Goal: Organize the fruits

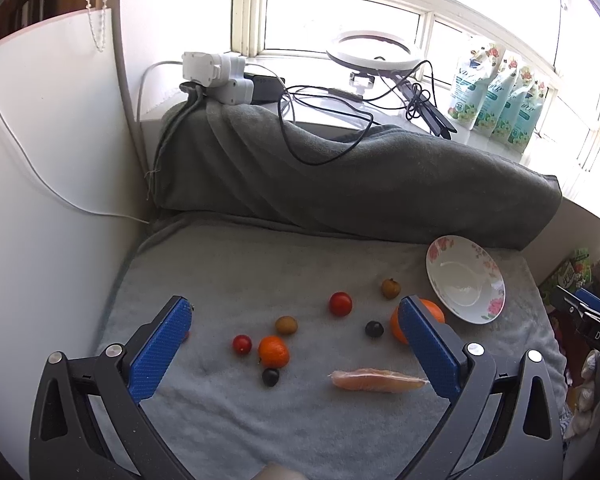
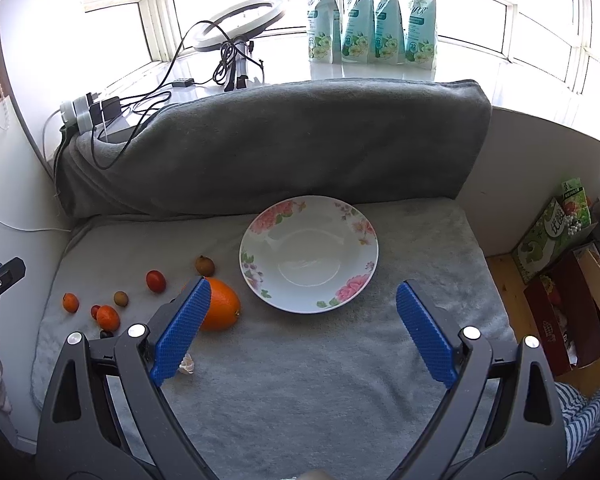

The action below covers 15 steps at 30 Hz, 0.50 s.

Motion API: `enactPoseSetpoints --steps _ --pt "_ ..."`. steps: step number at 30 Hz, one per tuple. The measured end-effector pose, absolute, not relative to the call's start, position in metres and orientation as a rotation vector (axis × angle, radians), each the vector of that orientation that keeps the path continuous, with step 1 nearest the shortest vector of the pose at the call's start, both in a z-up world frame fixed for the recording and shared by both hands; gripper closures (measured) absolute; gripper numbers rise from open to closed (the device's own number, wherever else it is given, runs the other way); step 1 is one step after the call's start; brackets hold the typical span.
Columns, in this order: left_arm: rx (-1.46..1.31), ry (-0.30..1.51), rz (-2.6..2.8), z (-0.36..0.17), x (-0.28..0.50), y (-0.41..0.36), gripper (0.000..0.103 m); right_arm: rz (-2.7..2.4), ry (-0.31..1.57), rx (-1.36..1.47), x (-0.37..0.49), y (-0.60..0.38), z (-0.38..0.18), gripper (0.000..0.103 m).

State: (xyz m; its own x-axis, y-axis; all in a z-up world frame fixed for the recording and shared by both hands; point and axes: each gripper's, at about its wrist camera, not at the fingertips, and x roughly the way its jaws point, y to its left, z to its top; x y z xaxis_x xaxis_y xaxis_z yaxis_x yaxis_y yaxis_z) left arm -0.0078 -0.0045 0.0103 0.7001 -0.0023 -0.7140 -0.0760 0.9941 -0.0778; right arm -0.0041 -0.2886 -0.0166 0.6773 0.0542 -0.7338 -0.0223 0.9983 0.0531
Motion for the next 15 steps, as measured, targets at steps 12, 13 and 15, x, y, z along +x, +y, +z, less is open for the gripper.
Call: enactPoseSetpoints --steps 12,13,15 --pt "-0.094 0.785 0.044 0.0127 -0.0082 -0.0069 0.001 0.051 0.829 0.044 -0.0034 -0.2858 -0.0185 0.007" --pt "-0.093 0.785 0.044 0.0128 -0.0084 -0.0071 0.001 0.051 0.829 0.044 -0.0034 -0.2855 -0.0186 0.007" --pt "-0.092 0.784 0.044 0.0129 -0.0082 -0.0068 0.001 0.052 0.829 0.043 -0.0033 -0.2861 -0.0186 0.007"
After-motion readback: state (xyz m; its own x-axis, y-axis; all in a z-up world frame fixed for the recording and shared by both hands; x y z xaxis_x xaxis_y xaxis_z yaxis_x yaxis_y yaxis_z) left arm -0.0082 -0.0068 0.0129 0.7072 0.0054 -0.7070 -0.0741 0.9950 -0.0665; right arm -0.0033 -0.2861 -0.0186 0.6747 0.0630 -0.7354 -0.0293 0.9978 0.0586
